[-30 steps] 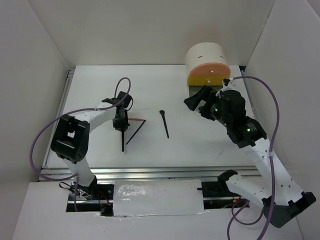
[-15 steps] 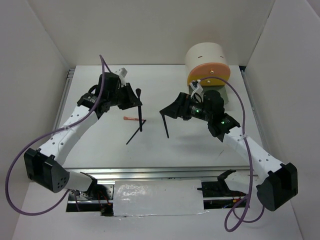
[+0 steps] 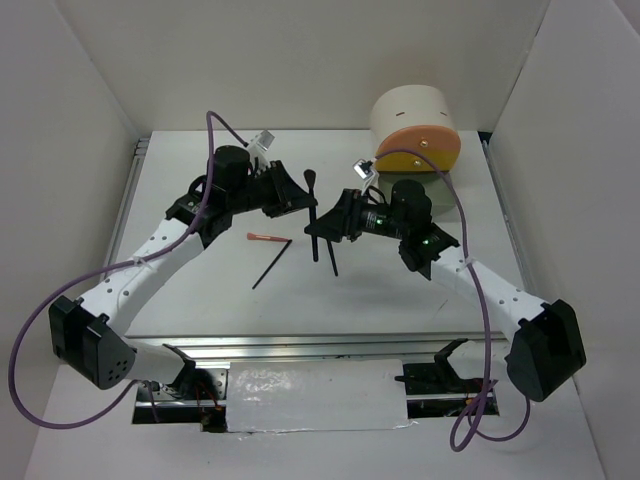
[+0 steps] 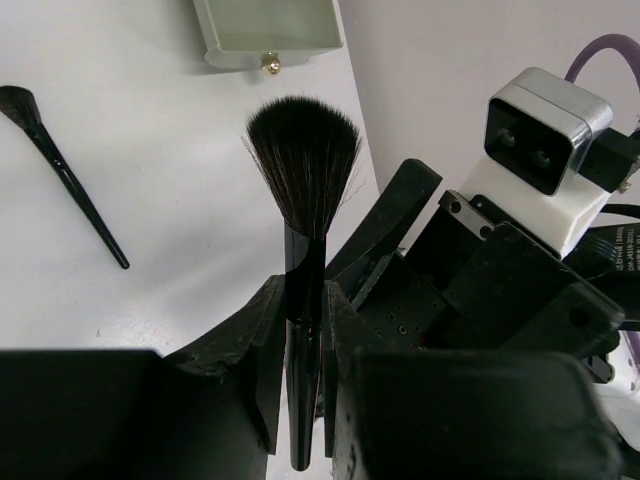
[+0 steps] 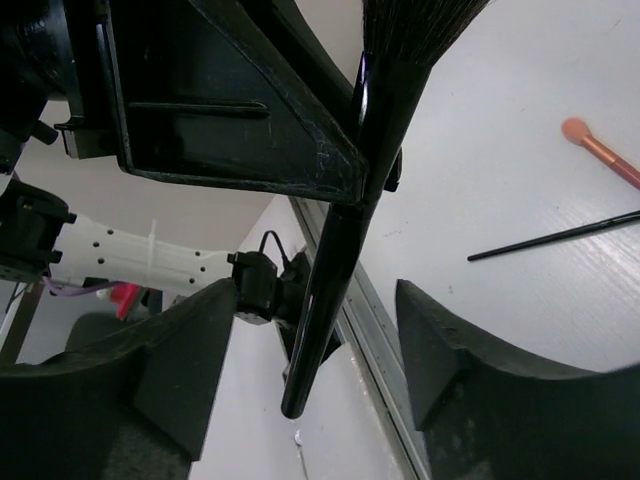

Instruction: Organize the makeup

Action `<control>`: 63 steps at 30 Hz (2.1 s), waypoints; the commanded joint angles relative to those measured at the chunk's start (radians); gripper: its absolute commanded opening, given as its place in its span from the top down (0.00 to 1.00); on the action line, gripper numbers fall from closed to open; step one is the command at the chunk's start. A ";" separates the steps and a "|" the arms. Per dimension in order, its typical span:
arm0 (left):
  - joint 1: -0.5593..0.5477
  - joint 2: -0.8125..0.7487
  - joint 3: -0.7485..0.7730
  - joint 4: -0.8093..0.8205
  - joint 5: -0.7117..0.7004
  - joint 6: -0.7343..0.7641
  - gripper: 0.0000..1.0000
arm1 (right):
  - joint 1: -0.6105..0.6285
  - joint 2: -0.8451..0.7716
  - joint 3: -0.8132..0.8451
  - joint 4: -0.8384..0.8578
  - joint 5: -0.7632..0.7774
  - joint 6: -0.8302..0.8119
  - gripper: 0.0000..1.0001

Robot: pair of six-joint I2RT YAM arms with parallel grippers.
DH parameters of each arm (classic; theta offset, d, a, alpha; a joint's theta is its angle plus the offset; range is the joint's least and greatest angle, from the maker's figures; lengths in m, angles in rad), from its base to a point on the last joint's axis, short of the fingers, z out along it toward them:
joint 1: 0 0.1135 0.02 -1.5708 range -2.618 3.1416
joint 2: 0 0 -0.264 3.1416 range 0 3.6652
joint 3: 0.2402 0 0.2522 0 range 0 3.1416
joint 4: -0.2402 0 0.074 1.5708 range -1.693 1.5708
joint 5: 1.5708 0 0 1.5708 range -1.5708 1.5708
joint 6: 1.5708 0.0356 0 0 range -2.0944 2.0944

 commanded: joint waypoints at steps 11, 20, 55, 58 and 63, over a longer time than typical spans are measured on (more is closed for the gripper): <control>-0.029 -0.031 -0.029 0.074 0.014 -0.042 0.75 | 0.014 -0.019 -0.025 0.117 0.020 0.031 0.98; -0.029 0.000 0.224 -0.169 -0.291 0.060 0.00 | 0.011 -0.019 -0.050 -0.001 0.208 0.068 1.00; -0.026 -0.117 0.018 -0.484 -0.481 0.184 0.01 | -0.458 0.512 0.575 -0.873 1.025 0.546 1.00; -0.027 -0.120 0.008 -0.489 -0.483 0.192 0.01 | -0.461 0.547 0.592 -0.865 0.988 0.556 1.00; -0.026 -0.132 -0.001 -0.495 -0.490 0.204 0.01 | -0.461 0.557 0.587 -0.802 0.943 0.553 0.92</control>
